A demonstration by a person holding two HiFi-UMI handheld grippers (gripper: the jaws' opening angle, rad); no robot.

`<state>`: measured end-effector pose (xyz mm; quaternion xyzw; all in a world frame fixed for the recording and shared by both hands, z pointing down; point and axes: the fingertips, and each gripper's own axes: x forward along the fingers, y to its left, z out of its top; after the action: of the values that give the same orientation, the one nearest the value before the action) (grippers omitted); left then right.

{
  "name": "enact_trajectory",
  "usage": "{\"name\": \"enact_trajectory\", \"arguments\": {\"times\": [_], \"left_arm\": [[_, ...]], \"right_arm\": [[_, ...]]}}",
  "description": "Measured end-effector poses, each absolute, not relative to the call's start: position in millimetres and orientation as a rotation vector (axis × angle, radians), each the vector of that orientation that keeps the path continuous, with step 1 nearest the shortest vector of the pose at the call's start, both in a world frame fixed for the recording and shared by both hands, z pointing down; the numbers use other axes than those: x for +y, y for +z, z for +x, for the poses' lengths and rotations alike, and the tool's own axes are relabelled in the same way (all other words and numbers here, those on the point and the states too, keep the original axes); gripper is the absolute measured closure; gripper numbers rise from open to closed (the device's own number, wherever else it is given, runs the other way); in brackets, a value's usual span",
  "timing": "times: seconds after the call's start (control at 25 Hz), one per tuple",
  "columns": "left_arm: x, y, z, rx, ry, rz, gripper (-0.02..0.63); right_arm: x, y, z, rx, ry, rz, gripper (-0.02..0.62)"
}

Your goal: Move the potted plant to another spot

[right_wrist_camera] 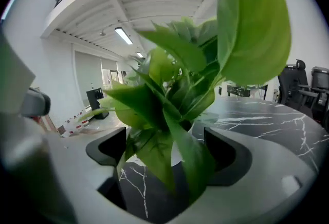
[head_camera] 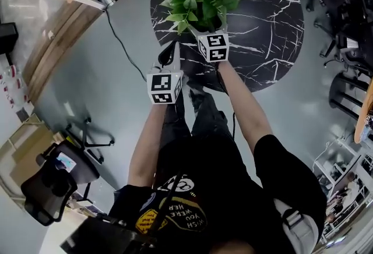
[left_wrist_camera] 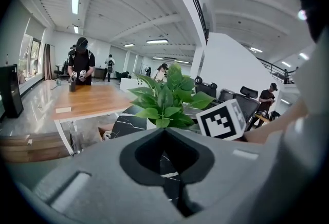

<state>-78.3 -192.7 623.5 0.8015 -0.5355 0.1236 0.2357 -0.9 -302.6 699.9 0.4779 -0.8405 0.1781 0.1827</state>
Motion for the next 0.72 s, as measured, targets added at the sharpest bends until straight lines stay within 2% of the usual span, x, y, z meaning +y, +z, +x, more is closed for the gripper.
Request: {"name": "enact_trajectory", "arguments": {"times": [0.12, 0.36, 0.52, 0.72], "left_arm": [[-187.8, 628.5, -86.0, -1.467, 0.322, 2.174, 0.601], [-177.0, 639.6, -97.8, -1.451, 0.303, 2.131, 0.601], [-176.5, 643.4, -103.2, -1.456, 0.301, 2.116, 0.601], [-183.5, 642.1, -107.0, -1.457, 0.301, 2.119, 0.601]], "right_arm": [[-314.3, 720.7, -12.7, -2.415, 0.517, 1.286, 0.116], [-330.0, 749.5, -16.9, -2.374, 0.432, 1.274, 0.117], [-340.8, 753.6, -20.4, -2.361, 0.384, 1.309, 0.178], [-351.8, 752.7, -26.2, -2.359, 0.382, 1.349, 0.187]]}}
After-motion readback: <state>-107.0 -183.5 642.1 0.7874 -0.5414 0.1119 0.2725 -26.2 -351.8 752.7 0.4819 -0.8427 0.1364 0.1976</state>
